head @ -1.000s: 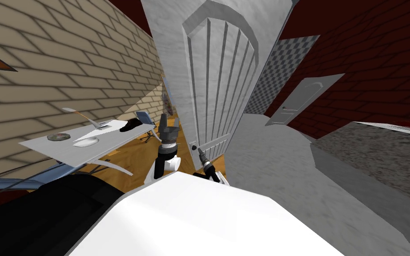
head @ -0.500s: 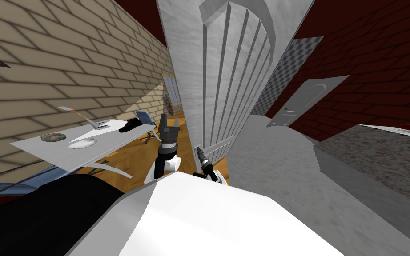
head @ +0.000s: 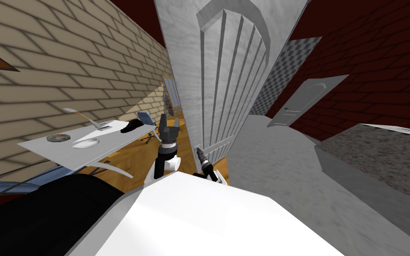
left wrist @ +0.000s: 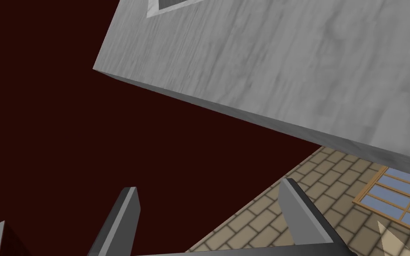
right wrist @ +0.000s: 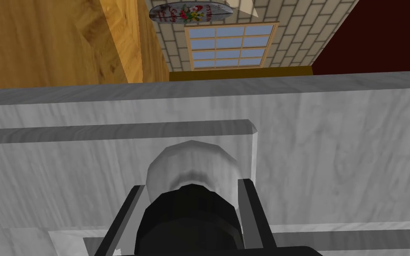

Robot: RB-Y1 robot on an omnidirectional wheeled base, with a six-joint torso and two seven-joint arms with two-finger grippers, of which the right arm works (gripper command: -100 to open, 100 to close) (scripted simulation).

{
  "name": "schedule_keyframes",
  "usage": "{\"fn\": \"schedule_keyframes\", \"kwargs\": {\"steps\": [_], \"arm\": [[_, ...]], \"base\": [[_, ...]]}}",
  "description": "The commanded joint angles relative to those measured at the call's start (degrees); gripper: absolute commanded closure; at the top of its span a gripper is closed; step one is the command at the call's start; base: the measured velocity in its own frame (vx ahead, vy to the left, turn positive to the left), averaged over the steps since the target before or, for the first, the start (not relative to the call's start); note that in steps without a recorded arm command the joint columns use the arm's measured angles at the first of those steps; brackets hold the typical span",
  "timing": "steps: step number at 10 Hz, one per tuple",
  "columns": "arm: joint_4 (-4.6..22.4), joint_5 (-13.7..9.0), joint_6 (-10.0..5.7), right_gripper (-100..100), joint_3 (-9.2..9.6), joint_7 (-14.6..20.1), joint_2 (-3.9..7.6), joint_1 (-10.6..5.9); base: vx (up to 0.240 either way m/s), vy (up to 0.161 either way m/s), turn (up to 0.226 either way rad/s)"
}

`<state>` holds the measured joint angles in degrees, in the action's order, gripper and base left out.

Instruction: Push the door open

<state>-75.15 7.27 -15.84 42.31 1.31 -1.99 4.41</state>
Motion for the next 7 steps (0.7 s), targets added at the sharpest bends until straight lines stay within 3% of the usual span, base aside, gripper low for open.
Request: {"fn": "schedule_keyframes", "kwargs": {"steps": [1,4,7], "arm": [[0.0,-0.4,-0.02,100,-1.31,0.0,1.77,-0.15],[-0.1,-0.9,-0.04,100,-3.28,-0.1,3.06,-0.38],[-0.2,-1.6,-0.06,100,-5.53,-0.2,3.13,-0.65]], "base": [[0.003,0.109,-0.069],[0.079,0.217,-0.108],[0.064,0.2,-0.088]]}}
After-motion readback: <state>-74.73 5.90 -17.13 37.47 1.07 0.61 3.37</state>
